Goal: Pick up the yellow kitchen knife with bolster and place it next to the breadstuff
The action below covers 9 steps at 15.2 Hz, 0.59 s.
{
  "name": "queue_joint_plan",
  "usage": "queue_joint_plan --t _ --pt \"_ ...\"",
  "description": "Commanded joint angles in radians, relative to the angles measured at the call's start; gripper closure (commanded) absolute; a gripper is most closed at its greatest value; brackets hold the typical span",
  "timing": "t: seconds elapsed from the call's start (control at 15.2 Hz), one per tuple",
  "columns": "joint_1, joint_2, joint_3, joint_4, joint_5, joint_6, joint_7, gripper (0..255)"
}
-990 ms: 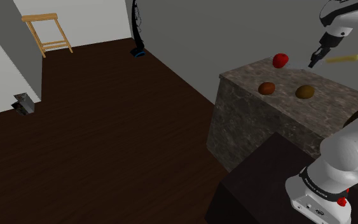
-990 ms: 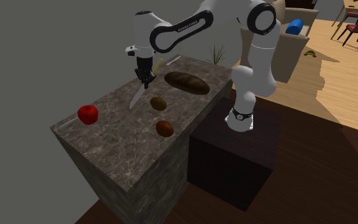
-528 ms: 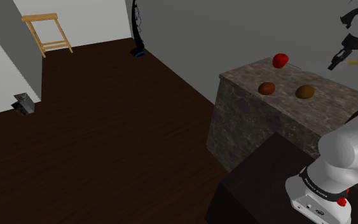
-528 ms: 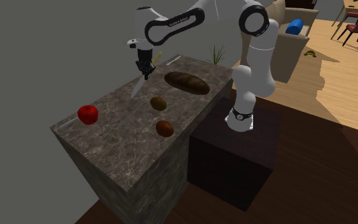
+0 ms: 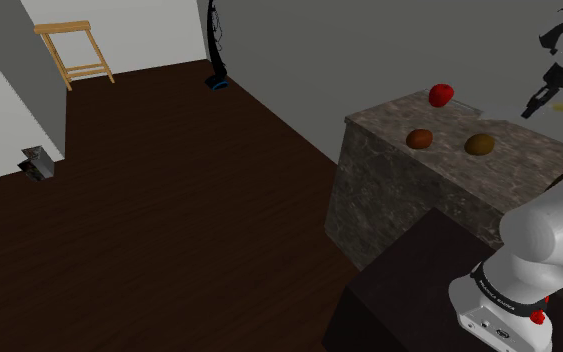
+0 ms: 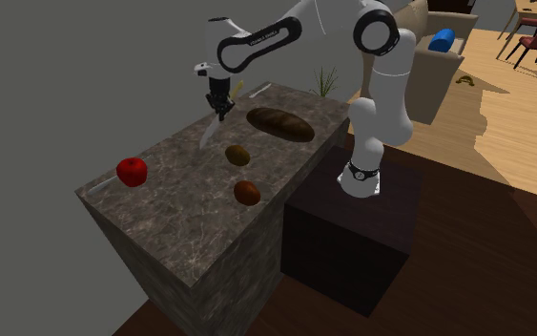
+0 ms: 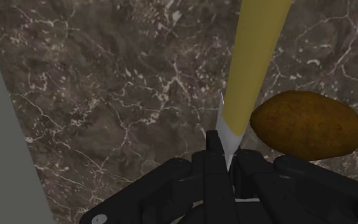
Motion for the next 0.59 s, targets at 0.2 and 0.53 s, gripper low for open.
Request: queue_joint_plan --t 0.2,0.53 --pt "-0.006 0.029 0.001 -0.040 0.027 0.061 -0.024 255" --pt "-0.012 0.061 0.007 -0.077 0.058 0.120 -0.048 255"
